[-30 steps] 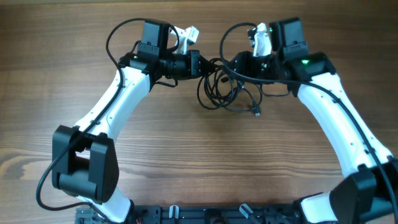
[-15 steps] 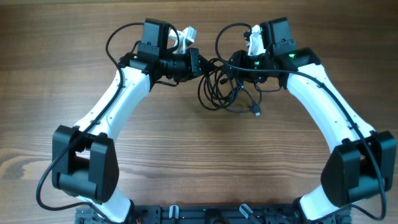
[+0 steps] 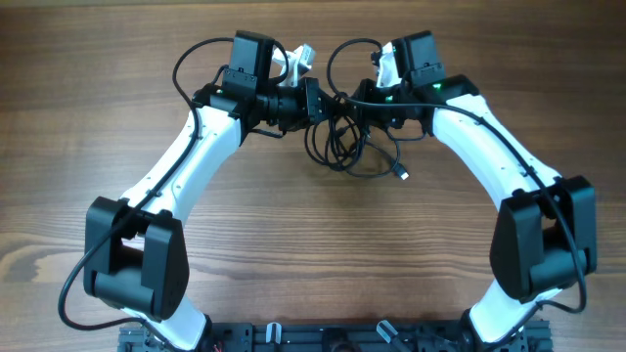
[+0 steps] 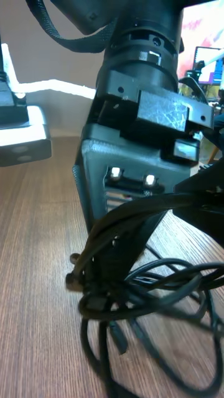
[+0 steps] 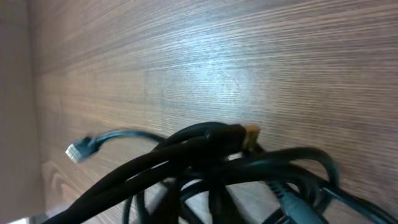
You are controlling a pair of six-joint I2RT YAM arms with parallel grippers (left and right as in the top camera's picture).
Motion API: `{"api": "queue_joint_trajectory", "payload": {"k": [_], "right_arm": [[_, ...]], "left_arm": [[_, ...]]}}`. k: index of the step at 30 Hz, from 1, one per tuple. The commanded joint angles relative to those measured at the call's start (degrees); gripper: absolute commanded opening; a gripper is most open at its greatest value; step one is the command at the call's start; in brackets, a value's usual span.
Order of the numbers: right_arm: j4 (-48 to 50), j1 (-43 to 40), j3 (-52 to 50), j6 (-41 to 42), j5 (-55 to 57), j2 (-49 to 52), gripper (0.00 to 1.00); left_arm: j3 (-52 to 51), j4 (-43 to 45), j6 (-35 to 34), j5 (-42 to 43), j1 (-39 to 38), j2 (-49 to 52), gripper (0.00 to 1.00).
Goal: Untangle cables
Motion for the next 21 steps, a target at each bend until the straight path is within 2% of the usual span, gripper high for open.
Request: {"api": "queue_joint_trajectory", "payload": {"k": [1,5,11,15,17,19,21], "right_arm": [[0.31,0.39,0.39,0.42,1.88,1.68,0.04],[-1.11,-1.92,0.42,-0.83,0.76,0.59,0.04],[-6.69,-10.01,0.39,-5.84,-2.19,-8.55,0.04],[-7.3,-12.46,0.39,-8.46,-7.65,-11.54,0.05],[-7.87,-12.09,0.39,-9.68,-9.18,-10.99,0.37],[-7.85,-11.28,0.39,-13.53,-9.16,-9.99,0.5],[-7.89,-10.82,0.39,-21.27,-9.05,-8.74,0.55]], "left_arm": [[0.15,0.39,-0.37,2.93,-0.48,-1.01,0.04],[0.15,0.37,-0.37,0.42,-0.42,-1.01,0.04],[0.15,0.13,-0.39,-6.86,0.09,-1.01,0.04],[0.15,0.15,-0.63,-6.51,0.22,-1.01,0.04],[0.15,0.2,-0.59,-4.66,0.17,-1.01,0.04],[0.15,0.2,-0.55,-2.6,0.17,-1.01,0.04],[0.15,0.22,-0.11,0.74,0.24,-1.01,0.04]]}}
